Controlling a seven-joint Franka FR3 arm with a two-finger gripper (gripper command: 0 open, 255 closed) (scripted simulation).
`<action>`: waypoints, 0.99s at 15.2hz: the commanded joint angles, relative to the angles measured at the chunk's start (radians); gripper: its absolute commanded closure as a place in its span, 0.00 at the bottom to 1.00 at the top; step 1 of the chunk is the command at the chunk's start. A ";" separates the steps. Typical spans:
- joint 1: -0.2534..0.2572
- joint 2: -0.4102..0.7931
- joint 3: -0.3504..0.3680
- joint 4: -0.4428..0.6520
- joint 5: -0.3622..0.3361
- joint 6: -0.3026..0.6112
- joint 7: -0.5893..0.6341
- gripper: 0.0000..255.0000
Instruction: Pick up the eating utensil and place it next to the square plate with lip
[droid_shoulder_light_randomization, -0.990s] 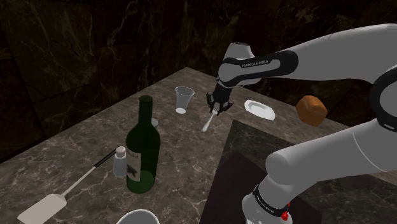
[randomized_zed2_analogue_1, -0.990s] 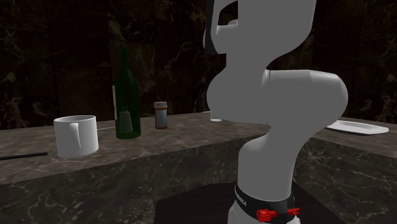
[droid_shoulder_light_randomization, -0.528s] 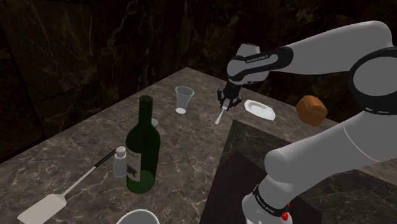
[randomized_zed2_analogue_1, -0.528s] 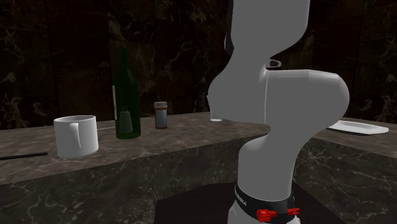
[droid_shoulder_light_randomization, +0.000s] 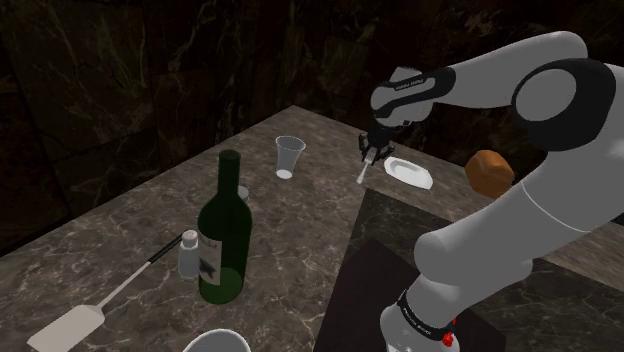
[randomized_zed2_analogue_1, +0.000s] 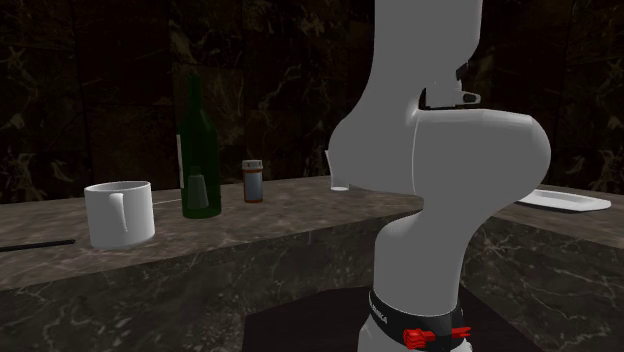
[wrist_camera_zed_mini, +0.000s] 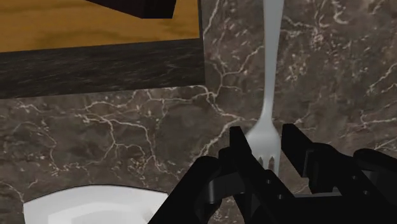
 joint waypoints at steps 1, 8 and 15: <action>-0.016 0.049 -0.021 0.043 -0.006 0.006 -0.035 1.00; -0.065 0.193 -0.078 0.197 -0.005 -0.002 -0.141 1.00; -0.065 0.236 -0.078 0.149 -0.006 0.089 -0.140 1.00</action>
